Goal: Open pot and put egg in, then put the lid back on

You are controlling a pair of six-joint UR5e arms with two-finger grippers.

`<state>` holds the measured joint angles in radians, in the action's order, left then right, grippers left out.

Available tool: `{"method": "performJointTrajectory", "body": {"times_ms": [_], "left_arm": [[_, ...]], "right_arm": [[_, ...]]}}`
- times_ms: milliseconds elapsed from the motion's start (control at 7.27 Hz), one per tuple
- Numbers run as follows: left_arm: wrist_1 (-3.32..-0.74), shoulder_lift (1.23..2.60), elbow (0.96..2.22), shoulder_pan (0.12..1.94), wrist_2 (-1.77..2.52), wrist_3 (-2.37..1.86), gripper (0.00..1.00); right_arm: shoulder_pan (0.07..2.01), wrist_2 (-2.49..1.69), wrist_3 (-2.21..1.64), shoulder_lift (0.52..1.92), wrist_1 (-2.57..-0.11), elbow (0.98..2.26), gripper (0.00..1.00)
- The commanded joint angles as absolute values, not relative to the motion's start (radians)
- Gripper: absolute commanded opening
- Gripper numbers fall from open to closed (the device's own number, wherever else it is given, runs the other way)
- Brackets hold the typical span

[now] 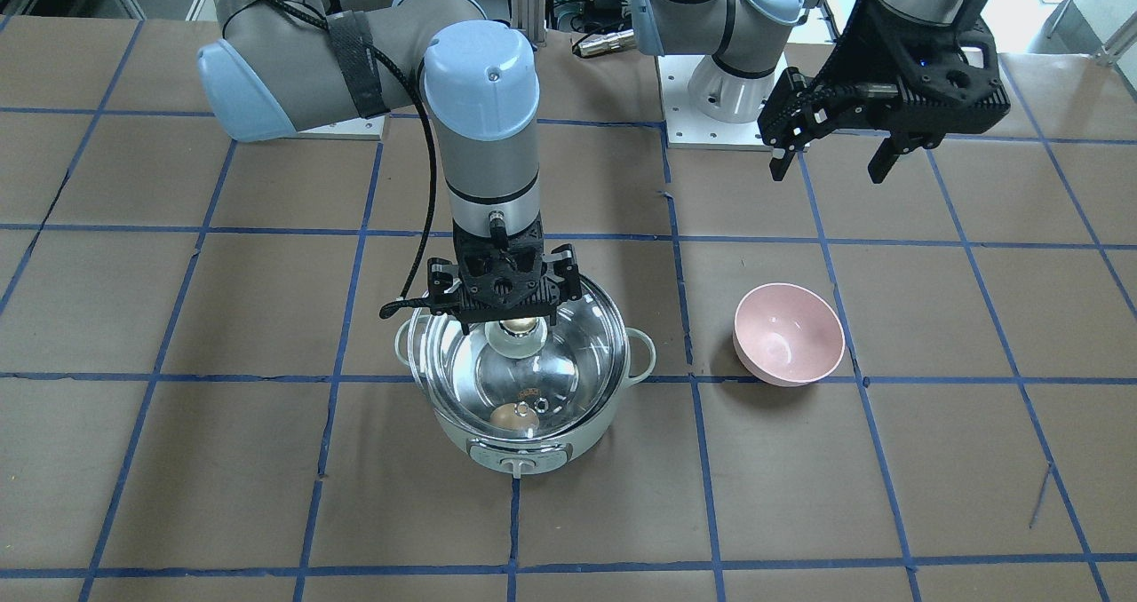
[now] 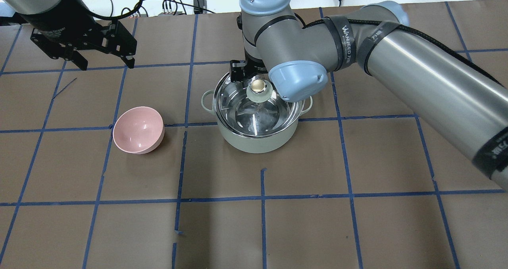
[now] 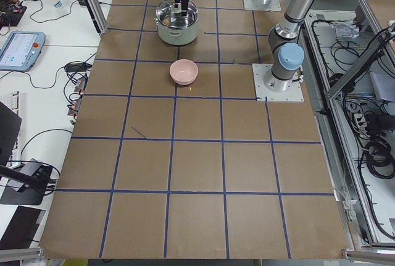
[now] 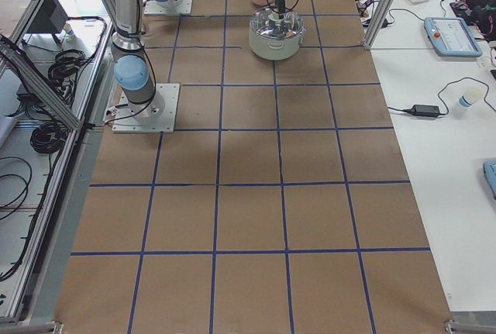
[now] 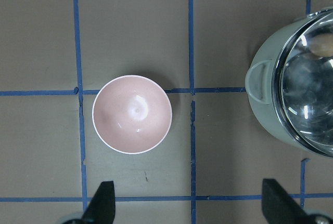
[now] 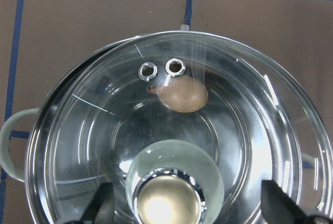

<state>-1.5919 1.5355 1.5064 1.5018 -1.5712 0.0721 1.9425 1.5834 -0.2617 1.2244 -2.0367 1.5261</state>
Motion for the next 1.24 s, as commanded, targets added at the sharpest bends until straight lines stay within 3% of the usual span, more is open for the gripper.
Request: {"method": "performJointTrajectory", "body": {"times_ms": [0, 275, 688, 1101], "left_arm": [[-1.592, 1.536, 1.506, 1.502, -1.571, 0.072, 1.00], [-1.592, 1.536, 1.506, 1.502, -1.571, 0.071, 1.00], [-1.592, 1.536, 1.506, 1.502, -1.571, 0.071, 1.00], [-1.592, 1.536, 1.506, 1.502, -1.571, 0.071, 1.00]], "right_arm": [[1.933, 1.582, -0.261, 1.229, -2.034, 1.526, 1.00], [1.896, 1.580, -0.252, 1.297, -1.970, 1.517, 1.00], [1.709, 1.571, -0.178, 1.553, -1.605, 1.517, 1.00], [1.697, 1.577, -0.118, 1.560, -1.600, 1.517, 1.00]]}}
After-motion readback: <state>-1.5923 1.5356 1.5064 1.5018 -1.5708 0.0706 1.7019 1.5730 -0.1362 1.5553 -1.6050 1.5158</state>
